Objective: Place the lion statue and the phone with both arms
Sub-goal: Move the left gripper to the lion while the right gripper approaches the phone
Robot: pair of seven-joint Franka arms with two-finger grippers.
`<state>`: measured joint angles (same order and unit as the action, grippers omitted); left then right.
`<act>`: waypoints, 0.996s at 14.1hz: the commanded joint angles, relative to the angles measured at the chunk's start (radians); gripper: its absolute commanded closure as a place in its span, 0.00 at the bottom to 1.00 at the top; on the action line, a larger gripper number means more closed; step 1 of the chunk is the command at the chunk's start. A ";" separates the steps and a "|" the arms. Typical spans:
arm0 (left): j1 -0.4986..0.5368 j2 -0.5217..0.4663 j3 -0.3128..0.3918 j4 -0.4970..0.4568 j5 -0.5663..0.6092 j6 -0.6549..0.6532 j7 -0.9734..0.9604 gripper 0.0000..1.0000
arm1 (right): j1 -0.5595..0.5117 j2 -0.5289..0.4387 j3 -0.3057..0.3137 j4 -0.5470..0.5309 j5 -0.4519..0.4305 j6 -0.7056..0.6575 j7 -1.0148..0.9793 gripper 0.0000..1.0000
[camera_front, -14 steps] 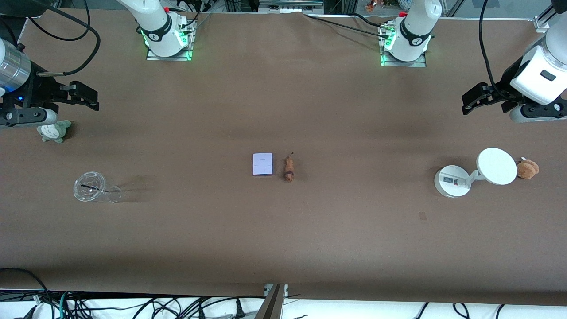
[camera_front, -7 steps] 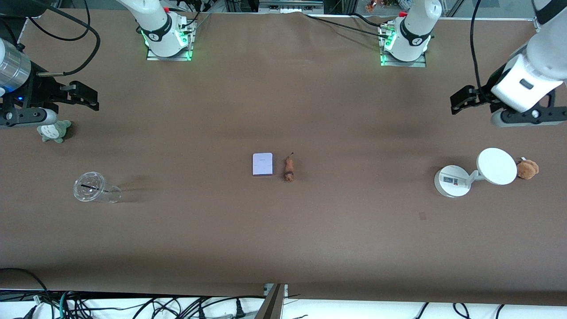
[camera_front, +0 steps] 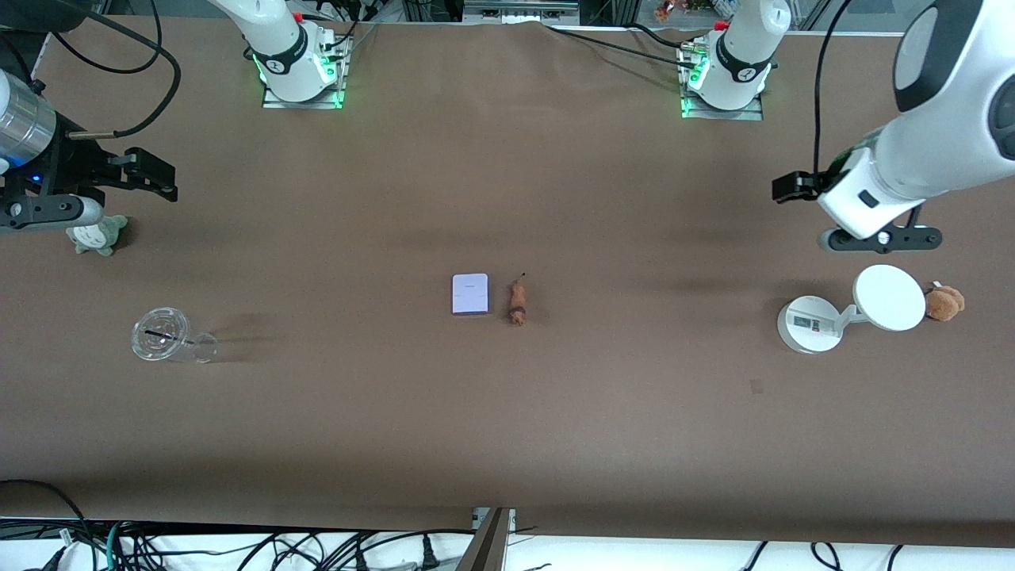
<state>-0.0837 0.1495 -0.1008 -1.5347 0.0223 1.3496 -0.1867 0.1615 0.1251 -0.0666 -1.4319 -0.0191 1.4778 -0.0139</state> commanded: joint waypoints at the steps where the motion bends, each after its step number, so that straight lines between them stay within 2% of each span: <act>1: 0.018 0.010 0.007 0.027 -0.118 -0.005 0.026 0.00 | 0.004 0.011 0.005 0.021 -0.013 0.007 -0.012 0.00; 5: 0.016 0.012 -0.002 -0.089 -0.162 0.156 -0.040 0.00 | 0.009 0.025 0.004 0.019 -0.019 0.012 -0.011 0.00; 8: -0.013 0.033 -0.019 -0.195 -0.185 0.332 -0.111 0.00 | 0.007 0.086 0.002 0.019 -0.022 0.013 -0.011 0.00; 11: -0.068 0.112 -0.085 -0.208 -0.228 0.487 -0.245 0.00 | 0.007 0.108 0.002 0.018 -0.021 0.021 -0.009 0.00; 14: -0.216 0.218 -0.097 -0.179 -0.222 0.676 -0.484 0.00 | 0.009 0.126 0.002 0.018 -0.022 0.019 0.000 0.00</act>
<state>-0.2095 0.3040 -0.2042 -1.7526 -0.1940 1.9474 -0.5299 0.1679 0.2420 -0.0655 -1.4318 -0.0248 1.5024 -0.0141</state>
